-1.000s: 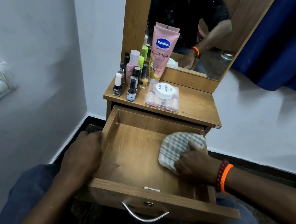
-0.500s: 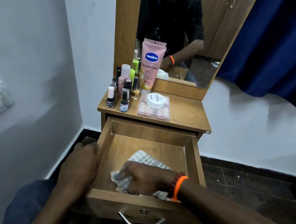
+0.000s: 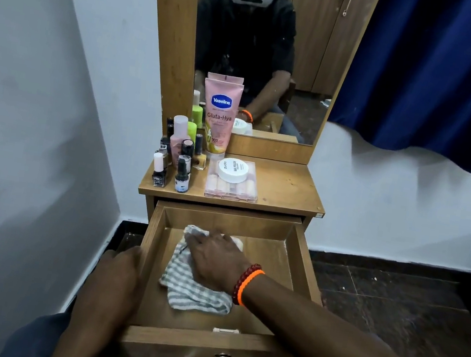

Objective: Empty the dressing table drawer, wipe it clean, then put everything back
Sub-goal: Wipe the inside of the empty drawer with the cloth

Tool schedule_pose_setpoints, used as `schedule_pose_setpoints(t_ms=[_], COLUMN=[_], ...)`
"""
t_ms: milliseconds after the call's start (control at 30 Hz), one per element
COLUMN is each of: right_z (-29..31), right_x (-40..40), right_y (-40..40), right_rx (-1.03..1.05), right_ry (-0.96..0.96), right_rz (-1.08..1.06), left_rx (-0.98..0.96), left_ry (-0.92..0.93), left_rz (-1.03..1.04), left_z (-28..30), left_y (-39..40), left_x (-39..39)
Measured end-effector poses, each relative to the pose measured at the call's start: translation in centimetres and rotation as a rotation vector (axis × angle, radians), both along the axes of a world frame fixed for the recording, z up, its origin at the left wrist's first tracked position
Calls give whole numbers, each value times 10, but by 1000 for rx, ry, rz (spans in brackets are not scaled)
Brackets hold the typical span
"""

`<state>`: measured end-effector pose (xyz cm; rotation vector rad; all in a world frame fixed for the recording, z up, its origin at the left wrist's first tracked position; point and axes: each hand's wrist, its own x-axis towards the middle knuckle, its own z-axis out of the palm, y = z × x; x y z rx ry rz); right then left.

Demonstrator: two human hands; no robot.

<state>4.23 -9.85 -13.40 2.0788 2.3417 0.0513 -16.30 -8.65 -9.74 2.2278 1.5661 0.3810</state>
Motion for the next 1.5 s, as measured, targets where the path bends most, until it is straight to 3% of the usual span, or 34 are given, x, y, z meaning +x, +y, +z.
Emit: schedule_pose_setpoints(t_ms=[367,667,867,1200,1500], right_z=[24,24,19,43,40], right_x=[52,42,57,62,46], right_y=[-40,-40,-39,-33,-83], right_rx=[-96,-82,11,-115,-334], right_ry=[181,183,296,199,224], right_rz=[-593,-460,-609,-718,-754], left_rx=[20,13,21,7,9], left_ry=[41,65,70,12,-4], left_rz=[-8,9,-7,-2,-20], left_z=[-3,-14,-20,-17,-13], left_y=[3,12,18,17,11], left_x=[1,2,-2,-3,-1])
